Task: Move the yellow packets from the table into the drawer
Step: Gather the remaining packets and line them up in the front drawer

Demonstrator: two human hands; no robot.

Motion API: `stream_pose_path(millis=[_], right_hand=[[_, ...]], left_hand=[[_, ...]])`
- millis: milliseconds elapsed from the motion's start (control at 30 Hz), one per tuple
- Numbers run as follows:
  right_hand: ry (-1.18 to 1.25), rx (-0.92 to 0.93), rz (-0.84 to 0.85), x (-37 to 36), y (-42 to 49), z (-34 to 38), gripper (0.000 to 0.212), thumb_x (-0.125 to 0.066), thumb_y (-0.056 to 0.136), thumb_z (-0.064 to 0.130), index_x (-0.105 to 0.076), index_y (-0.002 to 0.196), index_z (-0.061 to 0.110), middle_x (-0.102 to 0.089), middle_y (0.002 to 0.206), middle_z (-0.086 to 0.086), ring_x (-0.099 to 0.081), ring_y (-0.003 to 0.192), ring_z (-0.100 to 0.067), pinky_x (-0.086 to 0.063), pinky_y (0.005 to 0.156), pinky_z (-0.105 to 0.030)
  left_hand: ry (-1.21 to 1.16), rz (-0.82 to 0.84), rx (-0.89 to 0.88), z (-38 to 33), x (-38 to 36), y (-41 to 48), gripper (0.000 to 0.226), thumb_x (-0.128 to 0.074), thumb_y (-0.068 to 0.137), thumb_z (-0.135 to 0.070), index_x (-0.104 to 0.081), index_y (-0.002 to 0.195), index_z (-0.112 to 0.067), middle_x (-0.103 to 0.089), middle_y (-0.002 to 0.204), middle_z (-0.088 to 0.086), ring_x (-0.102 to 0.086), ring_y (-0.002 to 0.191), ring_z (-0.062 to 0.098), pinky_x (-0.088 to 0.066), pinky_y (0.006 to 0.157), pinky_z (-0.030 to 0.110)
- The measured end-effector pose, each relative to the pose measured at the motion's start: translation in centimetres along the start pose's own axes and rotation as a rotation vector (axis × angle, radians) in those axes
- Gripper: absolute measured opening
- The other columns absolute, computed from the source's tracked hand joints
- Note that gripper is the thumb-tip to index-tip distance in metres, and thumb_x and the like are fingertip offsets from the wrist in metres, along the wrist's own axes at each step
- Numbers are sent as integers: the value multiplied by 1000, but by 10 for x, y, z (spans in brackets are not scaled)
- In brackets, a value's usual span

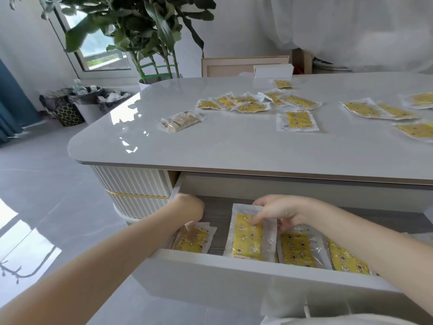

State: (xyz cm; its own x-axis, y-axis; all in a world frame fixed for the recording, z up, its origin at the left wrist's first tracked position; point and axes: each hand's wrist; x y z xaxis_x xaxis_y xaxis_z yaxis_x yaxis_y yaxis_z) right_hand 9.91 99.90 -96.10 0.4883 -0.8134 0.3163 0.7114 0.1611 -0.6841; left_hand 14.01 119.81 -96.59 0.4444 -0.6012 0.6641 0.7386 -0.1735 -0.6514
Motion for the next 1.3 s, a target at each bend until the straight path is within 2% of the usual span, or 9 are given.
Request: stream_pose_path(millis=[133, 333, 567, 700, 800, 933, 1033, 1200, 1300], right_hand=[[120, 57, -7, -9, 3, 8, 24, -64, 89, 5, -59, 113, 7, -70, 108, -12, -70, 95, -24, -58, 83, -41], [75, 96, -23, -24, 8, 22, 33, -65, 88, 7, -57, 121, 4, -69, 112, -14, -70, 98, -26, -58, 82, -38], [25, 134, 33, -49, 21, 48, 44, -62, 90, 3, -48, 131, -1, -64, 116, -16, -67, 93, -23, -57, 80, -32], [-58, 193, 77, -70, 29, 59, 50, -54, 94, 0, -38, 141, 0, -57, 127, -18, -61, 109, -26, -53, 90, -32], [-267, 241, 17, -86, 34, 61, 49, -51, 95, 6, -38, 142, 1, -54, 117, -13, -58, 103, -24, -49, 71, -23], [-562, 234, -111, -79, 36, 60, 50, -57, 91, 11, -45, 137, -3, -53, 136, -16, -54, 123, -30, -46, 101, -38], [-613, 185, -106, -68, 34, 60, 52, -57, 91, 5, -42, 140, -3, -51, 140, -14, -52, 125, -28, -46, 102, -35], [-390, 53, -10, -65, 31, 57, 12, -53, 91, -5, -53, 101, 3, -59, 103, -12, -65, 95, -23, -51, 57, -18], [-176, 25, 29, -66, 25, 58, 30, -48, 93, -7, -42, 72, 13, -44, 77, -2, -49, 66, -11, -47, 47, -8]], left_hand=[[34, -49, 54, 3, -1, 1, 46, -66, 85, -41, -58, 118, -10, -62, 115, 3, -57, 110, 22, -44, 87, 32], [-38, -247, -49, 30, -11, 1, 35, -62, 86, -23, -61, 119, -34, -61, 118, -15, -44, 119, 13, -15, 104, 42], [-574, -642, -53, 59, -14, 5, 36, -62, 81, -10, -66, 111, -30, -64, 115, -13, -57, 108, 15, -49, 93, 33], [-575, -603, -99, 55, -15, 7, 37, -63, 82, -13, -65, 116, -29, -65, 117, -12, -57, 108, 12, -48, 94, 29], [-538, -567, -114, 51, -16, 6, 36, -57, 85, -12, -65, 116, -29, -68, 113, -12, -60, 106, 11, -47, 93, 25], [-469, -532, -66, 49, -18, 7, 38, -53, 89, -10, -62, 119, -30, -65, 117, -14, -54, 115, 11, -34, 104, 30], [-408, -470, -81, 43, -16, 4, 33, -49, 92, -13, -63, 118, -30, -62, 121, -13, -50, 118, 11, -22, 108, 35], [-266, -295, -67, 30, -15, 0, 33, -41, 93, -20, -63, 115, -33, -58, 121, -12, -44, 113, 17, -15, 100, 39], [-202, -183, -78, 28, -11, -5, 32, -45, 95, -24, -59, 122, -34, -54, 125, -12, -39, 116, 17, -11, 104, 46]])
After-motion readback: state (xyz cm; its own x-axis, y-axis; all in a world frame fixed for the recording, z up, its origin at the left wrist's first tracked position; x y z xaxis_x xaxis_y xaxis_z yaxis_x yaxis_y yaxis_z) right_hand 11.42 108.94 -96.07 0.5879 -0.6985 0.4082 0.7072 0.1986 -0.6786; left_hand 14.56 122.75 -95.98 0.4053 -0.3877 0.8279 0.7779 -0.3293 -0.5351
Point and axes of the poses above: each hand's wrist, its own y-axis towards the middle knuckle, its own x-axis out of the back of the hand, z = x × y
